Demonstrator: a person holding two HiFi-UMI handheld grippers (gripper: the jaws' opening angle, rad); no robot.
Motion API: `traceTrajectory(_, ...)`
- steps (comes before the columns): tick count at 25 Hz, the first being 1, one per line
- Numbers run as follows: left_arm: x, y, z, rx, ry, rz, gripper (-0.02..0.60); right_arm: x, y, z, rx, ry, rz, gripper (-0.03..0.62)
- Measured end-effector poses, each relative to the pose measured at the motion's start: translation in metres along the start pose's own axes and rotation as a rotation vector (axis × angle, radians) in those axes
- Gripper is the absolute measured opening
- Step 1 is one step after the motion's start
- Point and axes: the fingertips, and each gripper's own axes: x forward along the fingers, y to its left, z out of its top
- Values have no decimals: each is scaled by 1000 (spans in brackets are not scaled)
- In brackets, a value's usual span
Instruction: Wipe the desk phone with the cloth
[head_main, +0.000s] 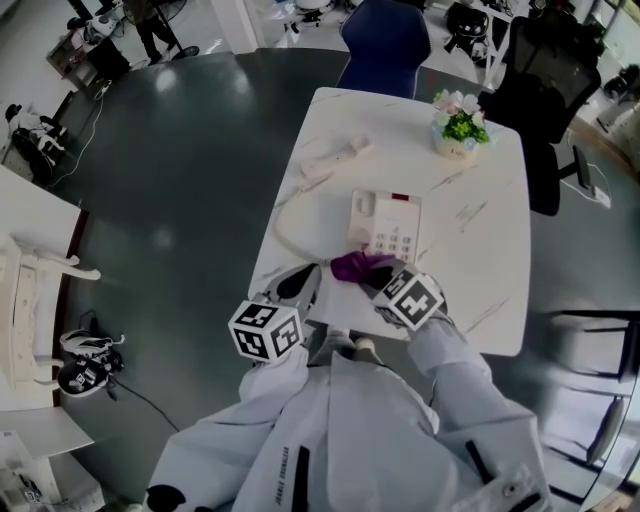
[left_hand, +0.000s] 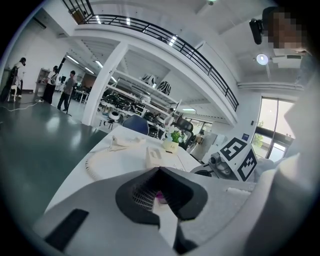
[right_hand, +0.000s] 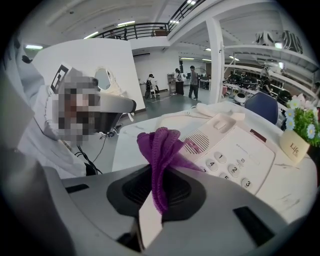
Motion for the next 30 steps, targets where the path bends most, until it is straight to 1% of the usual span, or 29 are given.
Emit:
traceTrajectory(7, -5, -4, -2, 0, -14, 12, -2, 1, 12, -9, -7, 16, 32, 38)
traceTrajectory(11, -8, -7, 1, 6, -23, 15, -2, -1, 17, -11, -8, 5, 49, 38)
traceTrajectory(15, -12, -10, 5, 15, -35, 16, -2, -4, 23, -14, 32, -23, 82, 38)
traceTrajectory(19, -14, -13, 10, 27, -49, 11, -2, -16, 25, -7, 118, -106, 115, 38)
traceTrajectory(21, -15, -14, 13, 35, -56, 7, -2, -20, 24, -7, 150, -144, 116, 38)
traceTrajectory(24, -16, -17, 20, 53, -69, -2, -2, -34, 20, 0, 195, -220, 105, 38)
traceTrajectory(30, -18, -26, 36, 101, -100, -31, -2, -71, 0, 21, 306, -437, 50, 38)
